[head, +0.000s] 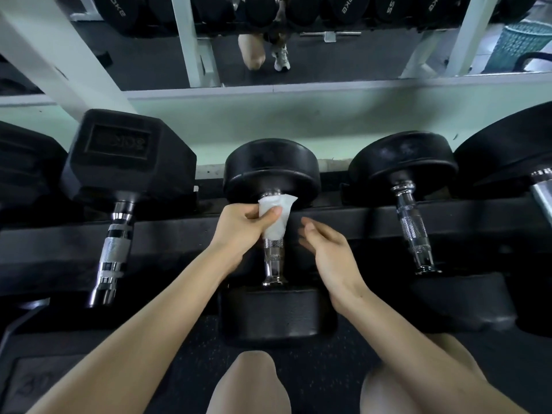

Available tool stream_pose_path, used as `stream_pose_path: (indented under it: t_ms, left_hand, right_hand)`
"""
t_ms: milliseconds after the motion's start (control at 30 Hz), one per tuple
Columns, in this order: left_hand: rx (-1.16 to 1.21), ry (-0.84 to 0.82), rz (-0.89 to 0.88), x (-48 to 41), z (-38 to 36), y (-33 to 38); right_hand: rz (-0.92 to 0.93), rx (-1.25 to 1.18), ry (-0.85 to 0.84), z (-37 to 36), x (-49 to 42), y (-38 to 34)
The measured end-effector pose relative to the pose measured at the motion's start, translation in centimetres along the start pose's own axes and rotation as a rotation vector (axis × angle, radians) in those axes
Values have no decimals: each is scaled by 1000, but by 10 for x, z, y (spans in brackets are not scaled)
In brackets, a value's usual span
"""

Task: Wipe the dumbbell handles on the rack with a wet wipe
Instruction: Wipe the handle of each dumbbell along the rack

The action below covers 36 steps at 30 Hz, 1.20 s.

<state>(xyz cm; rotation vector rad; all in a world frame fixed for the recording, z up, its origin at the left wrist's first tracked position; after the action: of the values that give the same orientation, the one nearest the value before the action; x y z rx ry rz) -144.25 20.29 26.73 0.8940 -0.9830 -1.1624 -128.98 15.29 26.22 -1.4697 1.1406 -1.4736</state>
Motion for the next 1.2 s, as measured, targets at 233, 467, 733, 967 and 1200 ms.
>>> stream_pose_path:
  t_ms: [233,467,733,967,1200]
  left_hand:
    - [-296,-115,-24,12,4,-8]
    - [-81,-3,16,6,5,-1]
    - [-135,-44,-26,1,3,-3]
    - [-346,-18,-123,2,3,6]
    - [-296,-102,-76,4,2,-4]
  right_hand:
    - [163,239,277,15,8,-8]
    - [811,649,265,4,-31,-90]
    - [604,393,-203,-1,-69,-88]
    - [613,397,-178,-3,-70,-84]
    - [613,374,-173,-3,-68,-84]
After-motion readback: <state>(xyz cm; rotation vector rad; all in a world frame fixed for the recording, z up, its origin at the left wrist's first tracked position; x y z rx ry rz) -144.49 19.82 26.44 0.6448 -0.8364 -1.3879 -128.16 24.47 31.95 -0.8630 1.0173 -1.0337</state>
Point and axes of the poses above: each hand's wrist, its own x-axis away from the middle knuckle, its own z-axis out of the back of the hand, y = z × x, the point moved 5 cm from there along -x, towards the middle knuckle, and after that the axes turned 5 degrees about -x, right-handed, at the moved point
